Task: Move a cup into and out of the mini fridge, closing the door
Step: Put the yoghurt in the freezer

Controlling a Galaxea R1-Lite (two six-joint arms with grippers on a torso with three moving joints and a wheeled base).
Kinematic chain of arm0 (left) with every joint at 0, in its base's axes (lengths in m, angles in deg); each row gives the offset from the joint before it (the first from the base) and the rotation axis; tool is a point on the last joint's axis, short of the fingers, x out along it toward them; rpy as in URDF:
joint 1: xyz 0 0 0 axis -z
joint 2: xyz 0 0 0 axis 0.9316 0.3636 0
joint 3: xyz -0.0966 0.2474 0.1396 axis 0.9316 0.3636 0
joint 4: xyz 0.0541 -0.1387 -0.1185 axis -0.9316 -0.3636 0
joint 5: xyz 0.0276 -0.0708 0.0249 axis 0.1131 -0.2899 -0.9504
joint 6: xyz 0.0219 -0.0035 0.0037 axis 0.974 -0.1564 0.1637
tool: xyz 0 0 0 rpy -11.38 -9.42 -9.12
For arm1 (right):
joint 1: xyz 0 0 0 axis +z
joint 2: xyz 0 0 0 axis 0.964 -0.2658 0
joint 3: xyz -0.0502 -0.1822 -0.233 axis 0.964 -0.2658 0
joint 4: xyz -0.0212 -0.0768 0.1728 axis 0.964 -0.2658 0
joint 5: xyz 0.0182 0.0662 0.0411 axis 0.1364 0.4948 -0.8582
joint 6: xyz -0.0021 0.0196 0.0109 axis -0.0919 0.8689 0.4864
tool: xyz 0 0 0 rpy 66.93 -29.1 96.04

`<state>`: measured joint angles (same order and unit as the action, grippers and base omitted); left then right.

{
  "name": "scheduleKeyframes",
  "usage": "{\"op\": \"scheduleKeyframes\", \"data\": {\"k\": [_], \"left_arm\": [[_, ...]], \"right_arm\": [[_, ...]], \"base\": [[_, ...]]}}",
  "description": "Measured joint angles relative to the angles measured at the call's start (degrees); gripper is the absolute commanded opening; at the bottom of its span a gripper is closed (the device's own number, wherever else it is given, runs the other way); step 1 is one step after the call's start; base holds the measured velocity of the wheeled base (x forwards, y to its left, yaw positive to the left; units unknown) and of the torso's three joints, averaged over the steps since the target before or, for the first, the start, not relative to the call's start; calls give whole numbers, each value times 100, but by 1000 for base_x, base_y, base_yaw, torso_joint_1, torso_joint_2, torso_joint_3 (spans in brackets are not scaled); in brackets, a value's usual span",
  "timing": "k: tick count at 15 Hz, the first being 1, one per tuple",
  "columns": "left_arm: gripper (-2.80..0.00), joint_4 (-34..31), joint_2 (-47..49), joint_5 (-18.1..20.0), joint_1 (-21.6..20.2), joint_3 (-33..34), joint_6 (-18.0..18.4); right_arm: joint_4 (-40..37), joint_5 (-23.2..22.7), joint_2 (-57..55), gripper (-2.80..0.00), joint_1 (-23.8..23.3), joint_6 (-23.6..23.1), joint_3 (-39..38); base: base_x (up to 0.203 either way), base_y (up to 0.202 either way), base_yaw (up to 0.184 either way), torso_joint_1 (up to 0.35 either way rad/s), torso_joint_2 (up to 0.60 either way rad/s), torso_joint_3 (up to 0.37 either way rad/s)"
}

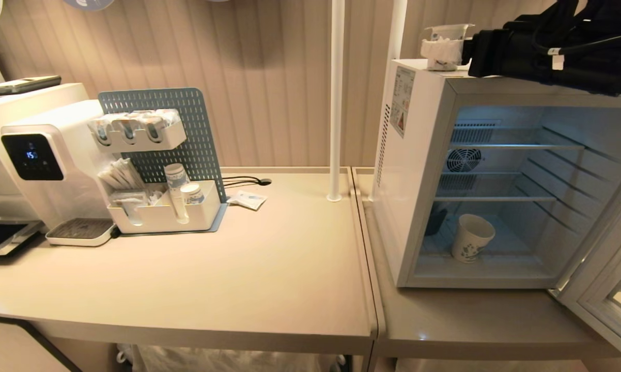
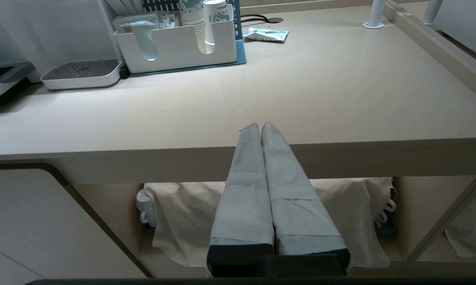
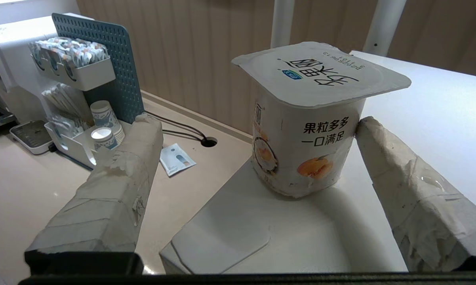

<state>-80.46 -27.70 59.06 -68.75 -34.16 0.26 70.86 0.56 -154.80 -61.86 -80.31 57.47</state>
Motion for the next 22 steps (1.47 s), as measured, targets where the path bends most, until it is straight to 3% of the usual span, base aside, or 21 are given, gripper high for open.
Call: {"op": "scheduleKeyframes", "data": {"k": [22], "left_arm": [[-280,0,0,0,0,0,2]], "right_arm": [[-4,436,-71,0,-197,-237,-24]], "base": [[0,0,0,0,0,0]]}}
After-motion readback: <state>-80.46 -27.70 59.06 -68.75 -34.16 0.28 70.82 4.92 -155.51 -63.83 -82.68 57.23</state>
